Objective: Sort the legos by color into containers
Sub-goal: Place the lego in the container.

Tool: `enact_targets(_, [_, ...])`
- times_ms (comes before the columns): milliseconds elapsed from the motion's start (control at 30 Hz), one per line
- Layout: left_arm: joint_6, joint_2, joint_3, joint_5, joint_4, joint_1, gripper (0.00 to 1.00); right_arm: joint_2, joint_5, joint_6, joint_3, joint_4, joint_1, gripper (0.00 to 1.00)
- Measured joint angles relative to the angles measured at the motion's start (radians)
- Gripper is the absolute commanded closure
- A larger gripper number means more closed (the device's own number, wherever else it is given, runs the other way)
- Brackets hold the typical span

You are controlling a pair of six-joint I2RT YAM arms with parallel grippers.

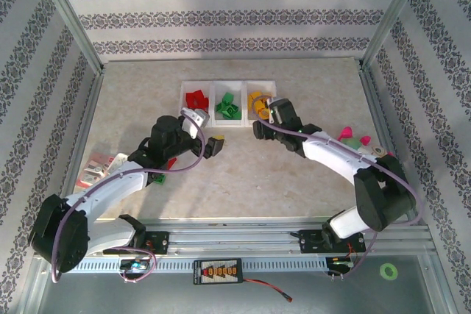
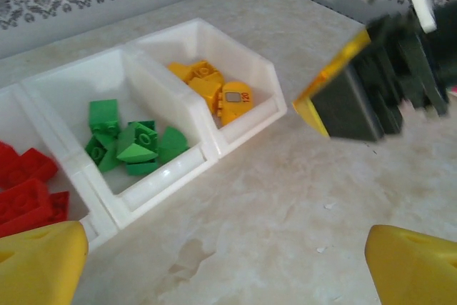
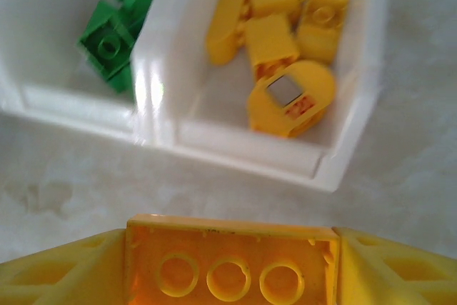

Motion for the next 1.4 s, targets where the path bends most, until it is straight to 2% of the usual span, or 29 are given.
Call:
enact_targets(233, [0.007,0.022,-0.016,0.028,0.034,-0.016,0.01,0.185,0.010,0.031,0.216,0.046,-0.072,0.30])
enact_targets(567, [0.014,0.022,-0.025,0.027,0.047,-0.021,0.01,0.448,0.023,0.036,0.433,0.055,-0.093,0.28])
enact_targets(733, [0.021,0.022,-0.026,0.016,0.050,-0.021,0.01,0.515,0.032,0.047,0.491,0.050,-0.093,0.16])
enact_targets(867, [0.020,0.021,-0.026,-0.056,0.050,-0.021,0.01,0.515,0.034,0.049,0.502,0.047,-0.093,0.07])
enact_targets(1033, [0.009,0.018,-0.022,-0.154,0.027,-0.021,0.01,0.484,0.042,0.041,0.495,0.028,-0.090,0.03])
enact_targets(1200, [-0.011,0.011,-0.008,-0.221,-0.041,-0.019,0.01,0.364,0.044,0.014,0.449,0.025,-0.067,0.03])
enact_targets(1400, [-0.055,-0.032,0.005,-0.267,-0.142,-0.008,0.01,0.214,0.053,-0.051,0.368,0.038,0.016,0.02])
